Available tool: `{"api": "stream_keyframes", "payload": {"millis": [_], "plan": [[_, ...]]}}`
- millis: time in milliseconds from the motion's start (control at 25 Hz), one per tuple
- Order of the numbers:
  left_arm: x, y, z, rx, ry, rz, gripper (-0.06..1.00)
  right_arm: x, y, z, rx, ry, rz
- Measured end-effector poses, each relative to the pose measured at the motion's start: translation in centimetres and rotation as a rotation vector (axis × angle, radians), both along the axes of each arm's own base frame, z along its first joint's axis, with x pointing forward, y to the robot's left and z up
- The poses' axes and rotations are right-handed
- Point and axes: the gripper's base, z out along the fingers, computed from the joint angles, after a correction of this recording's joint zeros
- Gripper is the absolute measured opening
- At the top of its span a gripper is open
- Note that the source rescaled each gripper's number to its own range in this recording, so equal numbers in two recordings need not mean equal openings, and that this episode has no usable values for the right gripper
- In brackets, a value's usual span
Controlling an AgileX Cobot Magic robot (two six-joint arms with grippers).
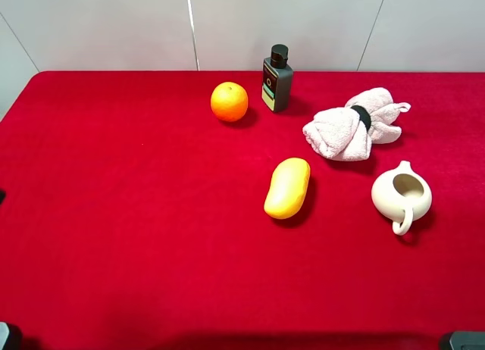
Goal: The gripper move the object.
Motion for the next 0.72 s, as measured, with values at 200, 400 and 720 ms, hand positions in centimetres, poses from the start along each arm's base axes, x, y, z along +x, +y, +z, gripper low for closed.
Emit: {"api": "stream_keyframes", "payload": {"millis": [200, 400, 720], "plan": [[-0.6, 1.6, -1.4, -0.015, -0.024, 0.068, 1.00, 0.0, 0.0, 0.0, 0.000, 0.000, 0.000], [-1.7, 3.0, -2.0, -0.024, -0.083, 0.125, 1.00, 0.0, 0.0, 0.0, 0.000, 0.000, 0.000], [-4.4, 4.5, -3.2, -0.069, -0.199, 0.301, 1.00, 0.0, 0.0, 0.0, 0.000, 0.000, 0.000]]}}
